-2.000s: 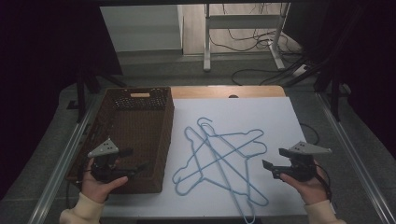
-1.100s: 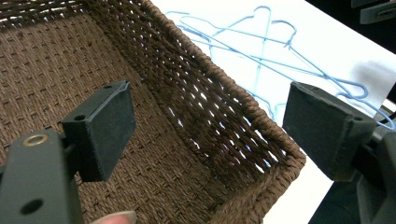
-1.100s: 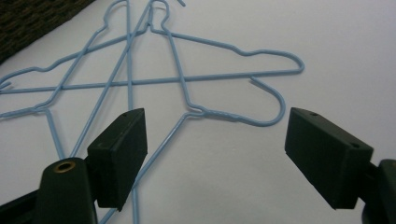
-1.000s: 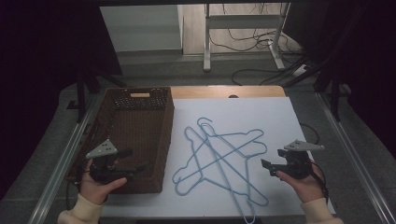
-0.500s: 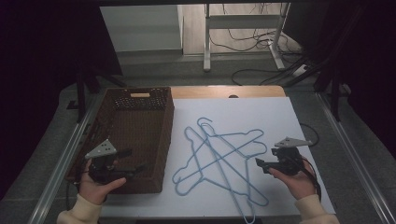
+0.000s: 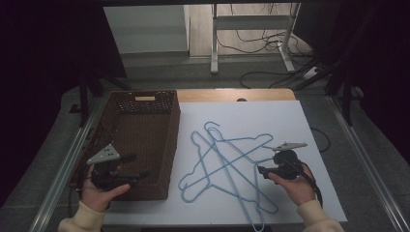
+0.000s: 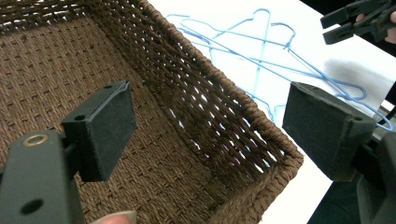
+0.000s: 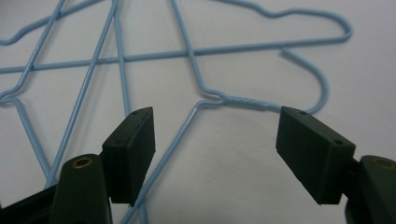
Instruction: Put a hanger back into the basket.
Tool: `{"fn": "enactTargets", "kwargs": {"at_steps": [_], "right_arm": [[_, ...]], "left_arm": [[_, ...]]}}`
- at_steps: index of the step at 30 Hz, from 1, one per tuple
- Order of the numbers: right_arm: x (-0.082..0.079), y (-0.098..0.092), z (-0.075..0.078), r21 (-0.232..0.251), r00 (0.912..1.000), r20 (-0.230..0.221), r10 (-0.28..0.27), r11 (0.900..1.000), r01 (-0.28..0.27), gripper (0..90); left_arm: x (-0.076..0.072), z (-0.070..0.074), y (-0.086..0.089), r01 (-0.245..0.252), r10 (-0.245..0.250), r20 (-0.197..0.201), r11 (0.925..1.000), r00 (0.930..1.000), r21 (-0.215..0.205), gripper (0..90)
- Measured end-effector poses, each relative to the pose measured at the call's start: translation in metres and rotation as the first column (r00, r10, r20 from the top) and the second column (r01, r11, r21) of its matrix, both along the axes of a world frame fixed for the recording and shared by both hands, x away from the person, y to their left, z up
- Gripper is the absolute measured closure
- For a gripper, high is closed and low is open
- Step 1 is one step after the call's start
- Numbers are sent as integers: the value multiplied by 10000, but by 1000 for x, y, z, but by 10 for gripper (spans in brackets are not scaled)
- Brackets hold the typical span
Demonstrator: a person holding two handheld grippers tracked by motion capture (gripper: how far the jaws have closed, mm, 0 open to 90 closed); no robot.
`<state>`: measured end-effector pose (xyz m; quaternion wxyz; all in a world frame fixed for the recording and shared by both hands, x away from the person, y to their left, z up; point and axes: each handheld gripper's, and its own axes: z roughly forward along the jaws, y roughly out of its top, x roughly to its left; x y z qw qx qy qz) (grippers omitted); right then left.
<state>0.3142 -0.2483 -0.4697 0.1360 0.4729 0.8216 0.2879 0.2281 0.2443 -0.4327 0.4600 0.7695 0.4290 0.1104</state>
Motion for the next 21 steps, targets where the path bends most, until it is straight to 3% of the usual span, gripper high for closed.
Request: {"fn": "enactTargets", "kwargs": {"at_steps": [8, 13, 21], "right_arm": [[7, 15, -9, -209, 9979, -628, -164, 9997, 151, 322], [12, 24, -17, -491, 9921, -1159, -475, 9979, 420, 356], [15, 36, -25, -1066, 9868, -1440, -739, 9926, 588, 403]], "left_arm": [[0, 0, 0, 8, -8, 0, 10000, 10000, -3, 174], [0, 0, 0, -11, 11, 6, 10000, 10000, -8, 174], [0, 1, 0, -10, 10, 25, 10000, 10000, -4, 174]]}}
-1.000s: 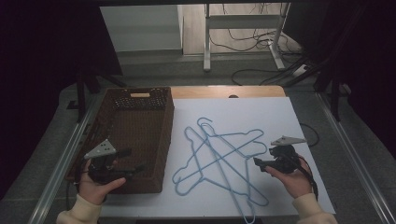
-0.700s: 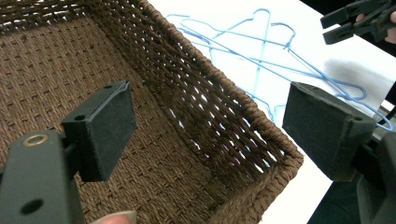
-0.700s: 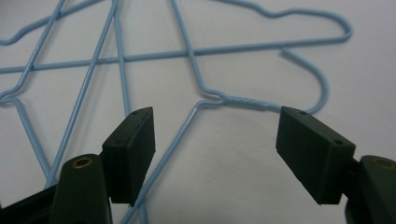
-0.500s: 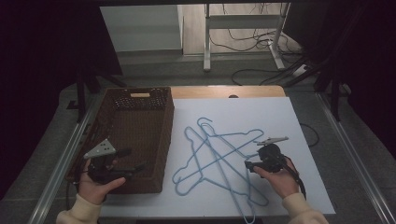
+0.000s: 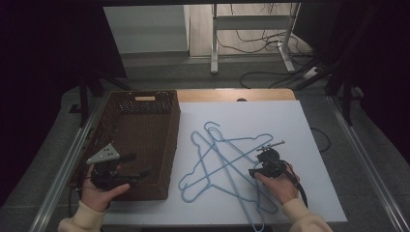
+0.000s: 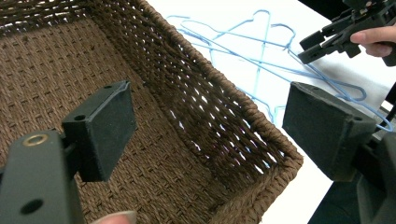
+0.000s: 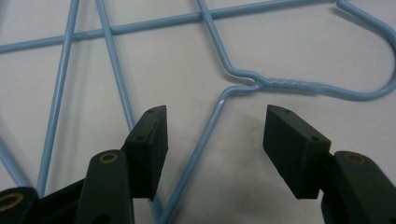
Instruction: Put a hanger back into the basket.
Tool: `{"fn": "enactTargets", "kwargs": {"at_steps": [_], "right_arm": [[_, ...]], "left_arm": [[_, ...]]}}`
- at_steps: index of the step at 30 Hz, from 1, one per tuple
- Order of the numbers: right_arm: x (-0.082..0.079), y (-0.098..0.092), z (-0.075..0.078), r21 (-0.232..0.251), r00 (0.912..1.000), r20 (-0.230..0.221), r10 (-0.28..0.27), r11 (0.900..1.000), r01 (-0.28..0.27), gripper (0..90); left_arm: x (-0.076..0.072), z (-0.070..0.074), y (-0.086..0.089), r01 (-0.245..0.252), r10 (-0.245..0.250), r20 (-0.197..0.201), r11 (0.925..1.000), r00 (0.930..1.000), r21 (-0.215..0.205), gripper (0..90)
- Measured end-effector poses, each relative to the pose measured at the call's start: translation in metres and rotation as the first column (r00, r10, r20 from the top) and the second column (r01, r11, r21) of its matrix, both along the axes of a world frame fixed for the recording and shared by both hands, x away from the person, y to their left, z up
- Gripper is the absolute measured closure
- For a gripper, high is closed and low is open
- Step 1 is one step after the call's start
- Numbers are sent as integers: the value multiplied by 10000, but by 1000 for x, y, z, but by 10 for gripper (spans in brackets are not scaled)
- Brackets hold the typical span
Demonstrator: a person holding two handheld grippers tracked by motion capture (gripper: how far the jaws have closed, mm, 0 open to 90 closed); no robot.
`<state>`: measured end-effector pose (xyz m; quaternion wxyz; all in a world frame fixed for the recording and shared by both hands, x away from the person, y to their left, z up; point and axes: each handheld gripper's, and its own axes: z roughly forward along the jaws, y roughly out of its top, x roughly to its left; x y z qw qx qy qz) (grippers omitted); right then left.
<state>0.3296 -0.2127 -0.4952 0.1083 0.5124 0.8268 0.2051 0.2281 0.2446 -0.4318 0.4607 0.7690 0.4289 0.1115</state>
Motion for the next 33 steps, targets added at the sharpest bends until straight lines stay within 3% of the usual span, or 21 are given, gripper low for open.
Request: {"fn": "enactTargets", "kwargs": {"at_steps": [10, 15, 25, 30, 33], "right_arm": [[0, 12, -5, -765, 9996, -263, -84, 9970, 63, 506], [0, 17, -4, -900, 9989, -412, -241, 9957, 203, 584], [5, 12, -1, -829, 9956, -767, -542, 9954, 478, 758], [7, 12, -1, -845, 9946, -855, -594, 9951, 522, 778], [9, 8, -1, -621, 9922, -1004, -738, 9958, 677, 813]], "left_arm": [[0, 0, 0, 8, -8, 8, 10000, 10000, 1, 174], [-1, 0, 0, -55, 55, -18, 10000, 10000, 43, 174], [-1, 1, 1, -48, 48, 1, 10000, 10000, 37, 174], [-1, 0, 0, -29, 29, 7, 10000, 10000, 49, 174], [0, 0, 0, -35, 35, -19, 10000, 10000, 54, 174]]}}
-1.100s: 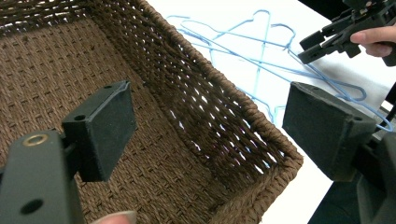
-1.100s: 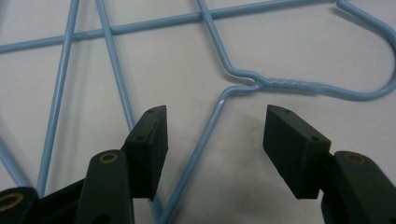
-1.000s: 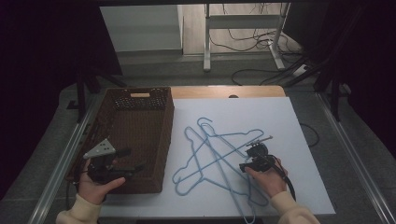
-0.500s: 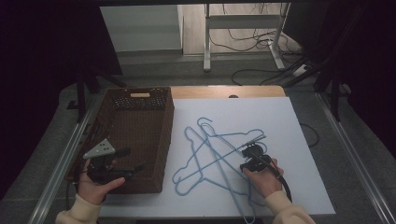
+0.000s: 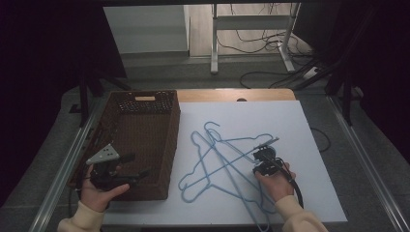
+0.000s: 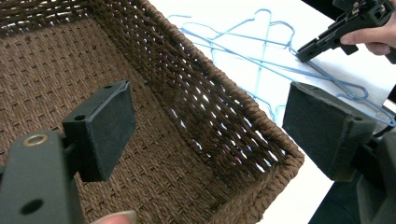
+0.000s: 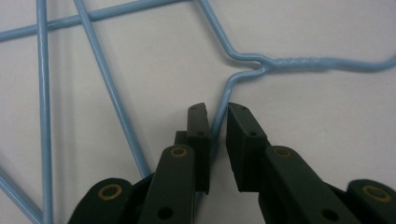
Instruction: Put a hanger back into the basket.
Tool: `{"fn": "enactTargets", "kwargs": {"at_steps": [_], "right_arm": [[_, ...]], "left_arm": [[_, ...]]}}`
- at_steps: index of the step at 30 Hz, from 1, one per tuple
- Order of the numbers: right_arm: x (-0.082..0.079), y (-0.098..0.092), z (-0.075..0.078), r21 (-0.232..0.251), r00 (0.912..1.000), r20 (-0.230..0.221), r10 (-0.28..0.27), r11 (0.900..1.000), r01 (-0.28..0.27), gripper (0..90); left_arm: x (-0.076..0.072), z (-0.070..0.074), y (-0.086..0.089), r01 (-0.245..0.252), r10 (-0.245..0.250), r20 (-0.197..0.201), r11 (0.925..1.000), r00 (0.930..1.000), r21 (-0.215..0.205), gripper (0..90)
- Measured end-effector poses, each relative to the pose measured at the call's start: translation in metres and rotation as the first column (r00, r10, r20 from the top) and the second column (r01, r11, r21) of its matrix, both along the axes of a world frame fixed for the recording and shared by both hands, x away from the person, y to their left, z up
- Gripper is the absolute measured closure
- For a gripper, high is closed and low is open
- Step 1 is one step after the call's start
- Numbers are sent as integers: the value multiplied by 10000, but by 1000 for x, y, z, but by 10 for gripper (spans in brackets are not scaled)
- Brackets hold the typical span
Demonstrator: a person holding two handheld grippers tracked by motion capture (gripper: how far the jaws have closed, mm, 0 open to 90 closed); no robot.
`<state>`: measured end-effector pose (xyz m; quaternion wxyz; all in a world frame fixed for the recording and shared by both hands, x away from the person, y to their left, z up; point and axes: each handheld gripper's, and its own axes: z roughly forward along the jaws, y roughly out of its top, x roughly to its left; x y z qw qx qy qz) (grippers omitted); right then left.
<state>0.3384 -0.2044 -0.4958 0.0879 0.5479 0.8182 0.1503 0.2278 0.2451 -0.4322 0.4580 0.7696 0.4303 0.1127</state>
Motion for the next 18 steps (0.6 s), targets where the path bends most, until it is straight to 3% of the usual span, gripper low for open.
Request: {"fn": "enactTargets", "kwargs": {"at_steps": [2, 7, 10, 14, 15, 17, 18], "right_arm": [[1, -4, 0, 72, 10000, 18, -27, 10000, 27, 857], [3, -12, 0, 623, 9997, -181, -139, 9979, 150, 866], [4, -18, 2, 658, 9998, -198, 6, 9978, 7, 867], [6, -30, 8, 1499, 9998, -178, 134, 9886, -106, 868], [6, -30, 8, 1499, 9998, -178, 134, 9886, -106, 868], [6, -39, 12, 2348, 9998, -74, 207, 9719, -184, 868], [6, -39, 12, 2348, 9998, -74, 207, 9719, -184, 868]], "left_arm": [[0, 0, 0, 18, -18, 5, 10000, 10000, 14, 174], [-1, 1, 0, -3, 3, 37, 10000, 10000, -1, 174], [-1, 1, 0, 0, 0, 35, 10000, 10000, -4, 174], [0, 0, -1, 25, -25, 20, 10000, 10000, 0, 174], [0, 0, -1, 24, -24, 26, 10000, 10000, -8, 174], [0, 1, -1, 34, -34, 51, 10000, 10000, -3, 174], [0, 1, -1, 34, -34, 51, 10000, 10000, -3, 174]]}}
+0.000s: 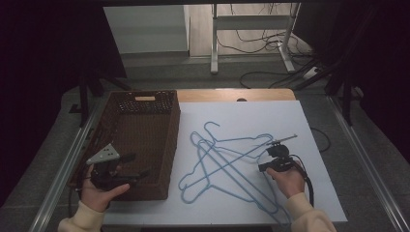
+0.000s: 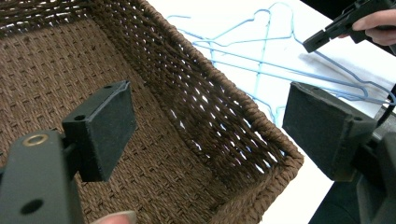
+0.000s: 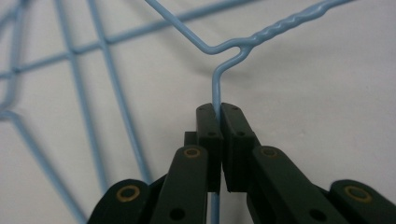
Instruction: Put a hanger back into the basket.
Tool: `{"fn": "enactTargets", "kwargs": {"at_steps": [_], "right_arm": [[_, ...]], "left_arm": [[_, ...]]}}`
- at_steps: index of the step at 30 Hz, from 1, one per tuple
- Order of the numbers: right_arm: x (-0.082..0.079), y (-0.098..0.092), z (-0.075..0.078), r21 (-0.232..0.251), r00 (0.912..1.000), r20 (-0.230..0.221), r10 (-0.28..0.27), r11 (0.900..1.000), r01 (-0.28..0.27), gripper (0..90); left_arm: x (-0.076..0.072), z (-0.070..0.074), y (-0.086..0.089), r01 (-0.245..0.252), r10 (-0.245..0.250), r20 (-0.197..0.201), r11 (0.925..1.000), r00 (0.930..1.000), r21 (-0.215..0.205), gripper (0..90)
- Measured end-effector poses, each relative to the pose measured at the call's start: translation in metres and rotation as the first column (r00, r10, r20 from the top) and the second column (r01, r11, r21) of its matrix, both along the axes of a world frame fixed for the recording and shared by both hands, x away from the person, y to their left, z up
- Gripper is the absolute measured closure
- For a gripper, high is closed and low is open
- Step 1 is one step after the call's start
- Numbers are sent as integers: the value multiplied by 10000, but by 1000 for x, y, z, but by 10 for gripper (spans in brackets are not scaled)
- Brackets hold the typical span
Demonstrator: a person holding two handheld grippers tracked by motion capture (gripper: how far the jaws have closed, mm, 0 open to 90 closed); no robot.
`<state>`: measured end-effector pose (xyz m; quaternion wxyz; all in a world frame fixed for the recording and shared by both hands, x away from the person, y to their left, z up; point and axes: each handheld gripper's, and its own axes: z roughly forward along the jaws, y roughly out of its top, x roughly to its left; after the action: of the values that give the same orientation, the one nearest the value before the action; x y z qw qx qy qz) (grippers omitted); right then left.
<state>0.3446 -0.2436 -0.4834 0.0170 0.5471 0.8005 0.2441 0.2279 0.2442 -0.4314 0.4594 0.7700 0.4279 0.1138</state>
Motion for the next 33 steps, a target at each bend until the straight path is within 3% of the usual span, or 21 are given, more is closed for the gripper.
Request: {"fn": "enactTargets", "kwargs": {"at_steps": [1, 3, 11, 13, 14, 21, 33], "right_arm": [[0, -5, 4, 609, 10000, 12, -14, 9981, 14, 869], [-1, -10, 8, 1075, 9999, 80, 94, 9941, -102, 869], [-6, -24, 24, 2144, 9961, 683, 549, 9743, -684, 871], [-6, -25, 25, 2209, 9952, 767, 602, 9724, -758, 871], [-8, -25, 30, 2306, 9915, 980, 852, 9673, -1060, 871], [-16, -23, 51, 2488, 9741, 1826, 1337, 9522, -1773, 871], [-24, -26, 67, 3021, 9576, 2318, 1711, 9231, -2381, 871]], "left_arm": [[0, 0, 0, 10, -10, 9, 10000, 10000, -8, 174], [0, 1, -1, 9, -9, -1, 10000, 10000, -25, 174], [0, 0, -3, 45, -45, 6, 10000, 10000, -7, 175], [1, 1, -3, 75, -75, 31, 10000, 10000, 21, 175], [1, 1, -3, 64, -64, 33, 10000, 10000, 23, 175], [0, 5, -7, 159, -159, 218, 9999, 9996, 46, 177], [3, 6, -19, 472, -477, 263, 9987, 9985, 186, 180]]}}
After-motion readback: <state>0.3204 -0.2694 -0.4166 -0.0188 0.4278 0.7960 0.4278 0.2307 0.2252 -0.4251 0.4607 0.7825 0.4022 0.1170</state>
